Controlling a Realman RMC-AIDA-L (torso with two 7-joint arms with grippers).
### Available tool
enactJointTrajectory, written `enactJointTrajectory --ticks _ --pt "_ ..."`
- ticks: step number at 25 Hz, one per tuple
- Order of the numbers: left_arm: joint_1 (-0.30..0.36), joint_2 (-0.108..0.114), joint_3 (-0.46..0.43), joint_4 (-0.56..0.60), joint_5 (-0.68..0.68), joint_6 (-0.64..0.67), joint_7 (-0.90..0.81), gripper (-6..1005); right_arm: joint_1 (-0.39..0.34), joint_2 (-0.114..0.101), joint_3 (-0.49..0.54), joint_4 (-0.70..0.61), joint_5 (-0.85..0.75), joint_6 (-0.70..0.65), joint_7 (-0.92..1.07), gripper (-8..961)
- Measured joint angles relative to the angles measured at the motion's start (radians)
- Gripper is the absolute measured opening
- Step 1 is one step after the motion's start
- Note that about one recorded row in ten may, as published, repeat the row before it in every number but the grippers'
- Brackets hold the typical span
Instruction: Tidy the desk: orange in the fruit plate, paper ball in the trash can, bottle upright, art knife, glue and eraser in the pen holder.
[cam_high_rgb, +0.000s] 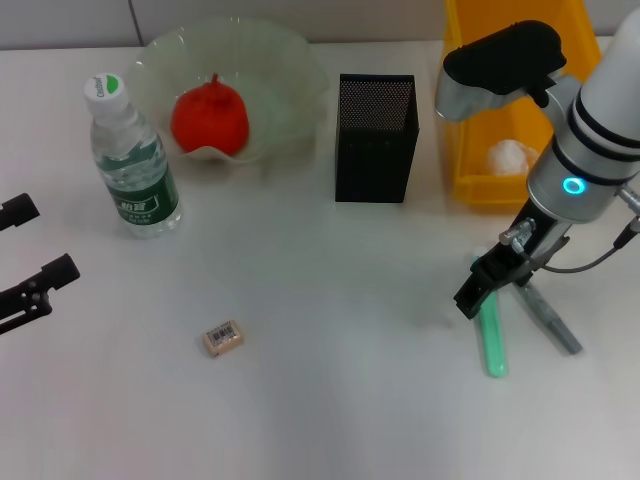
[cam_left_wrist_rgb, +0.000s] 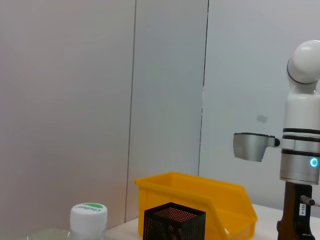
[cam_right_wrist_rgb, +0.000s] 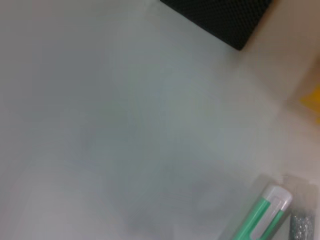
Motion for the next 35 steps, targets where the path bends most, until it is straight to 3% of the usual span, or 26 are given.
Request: enactJointTrajectory --ticks 13,35 --pt "-0.001 -0.001 0.002 -0.004 0.000 -0.006 -0.001 801 -0.002 0.000 0.000 0.006 0.004 0.026 -0.011 814" --pt "0.000 -0.004 0.006 -0.004 0.000 -0.002 -0.009 800 0.009 0.001 -0.001 0.066 0.002 0.115 -0.016 721"
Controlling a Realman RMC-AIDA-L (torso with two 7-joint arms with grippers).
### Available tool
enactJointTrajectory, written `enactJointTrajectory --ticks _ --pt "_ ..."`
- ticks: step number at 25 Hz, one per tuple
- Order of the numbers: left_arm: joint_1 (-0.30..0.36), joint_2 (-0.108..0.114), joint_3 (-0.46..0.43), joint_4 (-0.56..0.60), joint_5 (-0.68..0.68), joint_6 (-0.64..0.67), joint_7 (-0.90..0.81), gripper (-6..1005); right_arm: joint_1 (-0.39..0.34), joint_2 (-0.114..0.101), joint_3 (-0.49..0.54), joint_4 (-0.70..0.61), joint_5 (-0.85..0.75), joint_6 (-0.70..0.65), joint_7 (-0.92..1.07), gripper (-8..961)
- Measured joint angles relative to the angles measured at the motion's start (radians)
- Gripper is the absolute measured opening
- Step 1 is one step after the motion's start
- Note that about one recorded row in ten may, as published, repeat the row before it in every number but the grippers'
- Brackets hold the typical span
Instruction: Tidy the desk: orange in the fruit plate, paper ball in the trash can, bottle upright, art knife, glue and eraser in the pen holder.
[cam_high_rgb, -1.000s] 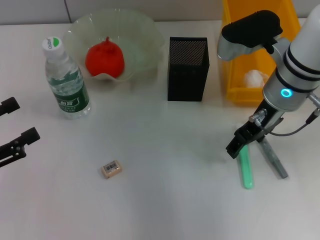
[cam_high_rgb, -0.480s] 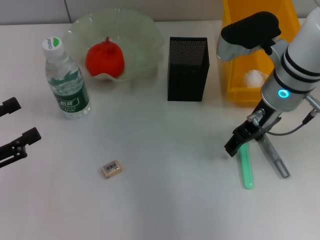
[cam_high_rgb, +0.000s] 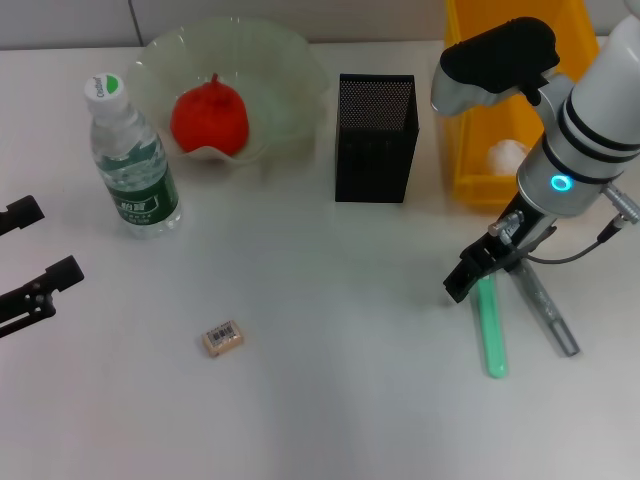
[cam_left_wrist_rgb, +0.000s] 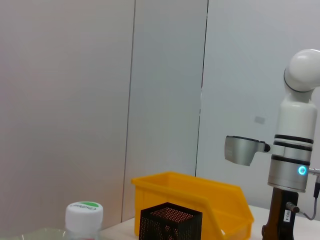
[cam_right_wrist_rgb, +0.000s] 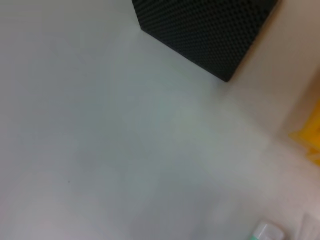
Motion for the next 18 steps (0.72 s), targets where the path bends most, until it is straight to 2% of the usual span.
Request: enactJointTrajectory --ticks 10,18 --pt "0.003 -0.001 -0.002 0.000 0.000 0.002 0.000 800 0.022 0.002 -0.028 0.032 -0.005 0.016 0.008 678" --pt "0.009 -0.003 -0.003 0.000 0.000 -0.001 0.001 800 0.023 0.003 -0.039 0.031 -0.006 0.018 0.008 345"
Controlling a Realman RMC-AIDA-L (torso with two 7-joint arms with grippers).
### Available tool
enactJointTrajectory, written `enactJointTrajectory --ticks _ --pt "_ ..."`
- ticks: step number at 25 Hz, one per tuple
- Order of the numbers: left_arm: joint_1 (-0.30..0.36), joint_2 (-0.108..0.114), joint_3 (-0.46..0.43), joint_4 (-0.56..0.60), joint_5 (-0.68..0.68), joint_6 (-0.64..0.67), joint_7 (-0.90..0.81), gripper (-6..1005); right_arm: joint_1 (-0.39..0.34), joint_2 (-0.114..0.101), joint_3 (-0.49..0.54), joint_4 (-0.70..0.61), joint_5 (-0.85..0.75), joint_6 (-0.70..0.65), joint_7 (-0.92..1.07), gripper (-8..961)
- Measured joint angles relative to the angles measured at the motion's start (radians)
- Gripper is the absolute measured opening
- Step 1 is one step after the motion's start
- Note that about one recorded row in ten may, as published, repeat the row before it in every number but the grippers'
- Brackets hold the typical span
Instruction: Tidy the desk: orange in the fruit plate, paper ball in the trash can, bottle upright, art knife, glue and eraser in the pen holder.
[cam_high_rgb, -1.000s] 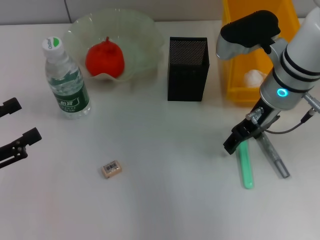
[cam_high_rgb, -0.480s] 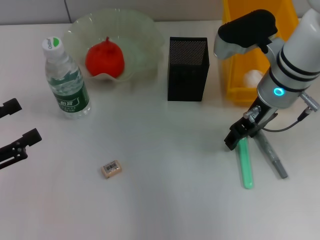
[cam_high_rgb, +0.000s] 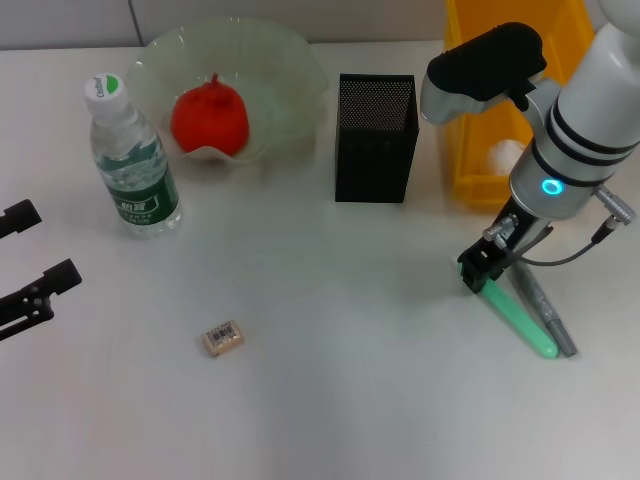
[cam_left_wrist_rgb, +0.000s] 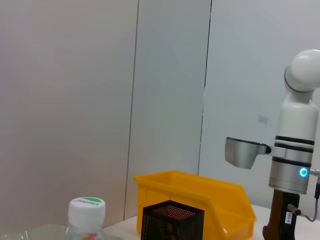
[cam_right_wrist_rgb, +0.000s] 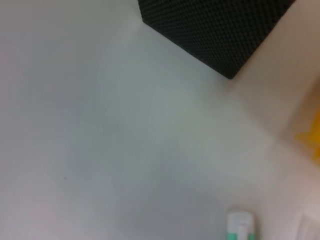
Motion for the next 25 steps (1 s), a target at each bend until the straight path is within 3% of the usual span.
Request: enactJointTrajectory --ticks 3,9,18,25 --pt "0.000 0.000 -0.001 0.000 0.000 0.000 -0.001 800 -0.003 0.001 -0.002 -0.009 0.001 0.003 -0.004 202" --pt "0.000 0.000 0.001 0.000 0.000 -0.002 0.000 800 -0.019 0.001 -0.002 -0.056 0.004 -0.013 -0.012 169" --pt "0.004 0.000 -0.004 0.000 0.000 -0.004 -0.001 800 -0.147 -0.003 0.014 -0.544 0.032 -0.167 -0.014 170" --pt "0.005 -0.001 -0.004 -0.001 0.000 -0.005 -0.003 800 -0.200 -0.004 0.053 -0.833 0.034 -0.160 -0.037 172"
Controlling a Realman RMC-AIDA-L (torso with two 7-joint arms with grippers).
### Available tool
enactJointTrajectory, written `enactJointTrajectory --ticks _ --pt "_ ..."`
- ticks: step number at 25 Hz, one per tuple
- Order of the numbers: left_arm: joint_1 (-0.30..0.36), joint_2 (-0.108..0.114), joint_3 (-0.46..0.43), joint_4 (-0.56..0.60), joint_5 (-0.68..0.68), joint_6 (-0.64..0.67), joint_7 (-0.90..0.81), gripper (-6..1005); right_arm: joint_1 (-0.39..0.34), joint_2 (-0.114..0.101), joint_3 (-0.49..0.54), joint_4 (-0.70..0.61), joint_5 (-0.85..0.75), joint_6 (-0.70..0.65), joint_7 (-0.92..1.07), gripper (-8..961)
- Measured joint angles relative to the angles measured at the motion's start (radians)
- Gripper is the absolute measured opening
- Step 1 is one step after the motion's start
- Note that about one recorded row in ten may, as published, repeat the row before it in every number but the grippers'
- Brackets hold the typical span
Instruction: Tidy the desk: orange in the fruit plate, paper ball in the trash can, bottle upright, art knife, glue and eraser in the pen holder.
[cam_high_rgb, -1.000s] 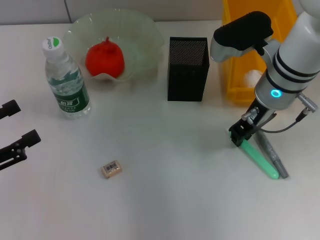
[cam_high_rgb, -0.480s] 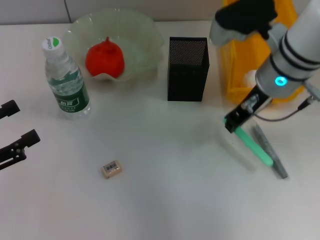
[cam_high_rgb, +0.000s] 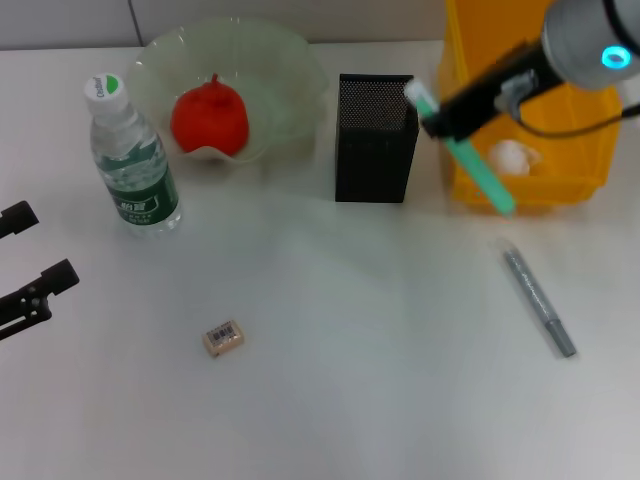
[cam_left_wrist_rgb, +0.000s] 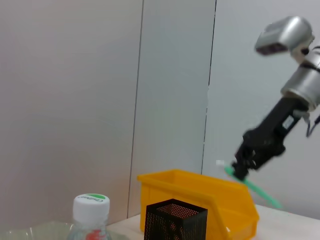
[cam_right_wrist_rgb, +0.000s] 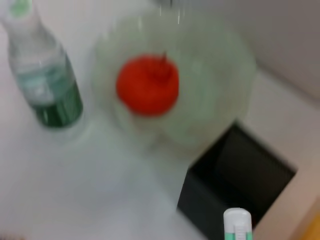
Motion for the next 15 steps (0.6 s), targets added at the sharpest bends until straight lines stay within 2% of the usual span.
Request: enactJointTrajectory --ticks 3,7,15 --pt "-0.002 -0.001 0.000 -0.005 0.000 -0.006 0.000 800 -0.019 0.002 0.000 -0.045 0.000 0.079 -0.044 172" --pt "-0.006 -0.001 0.002 -0.016 0.000 -0.014 0.000 800 -0.045 0.003 -0.014 -0.040 0.000 0.241 -0.082 192" --pt "-0.008 -0.001 -0.001 -0.023 0.000 -0.015 0.000 799 -0.070 0.001 -0.080 0.138 0.058 0.587 -0.148 231"
